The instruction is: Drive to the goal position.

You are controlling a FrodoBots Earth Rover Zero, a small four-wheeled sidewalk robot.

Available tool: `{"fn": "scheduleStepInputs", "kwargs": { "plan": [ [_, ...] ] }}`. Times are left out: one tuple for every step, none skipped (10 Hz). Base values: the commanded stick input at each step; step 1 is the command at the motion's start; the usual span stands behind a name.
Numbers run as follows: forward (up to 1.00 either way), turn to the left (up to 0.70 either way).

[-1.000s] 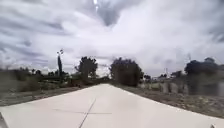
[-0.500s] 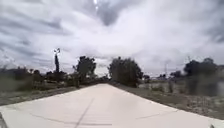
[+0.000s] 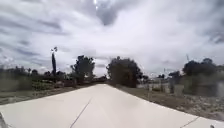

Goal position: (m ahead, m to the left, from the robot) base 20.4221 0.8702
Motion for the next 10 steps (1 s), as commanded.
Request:
{"fn": "scheduleStepInputs", "kwargs": {
  "plan": [
    [0.85,0.34],
    [0.85,0.34],
    [0.85,0.27],
    [0.85,0.1],
    [0.85,0.0],
    [0.85,0.0],
    [0.85,0.0],
    [0.85,0.0],
    [0.85,0.0],
    [0.85,0.0]
  ]
}}
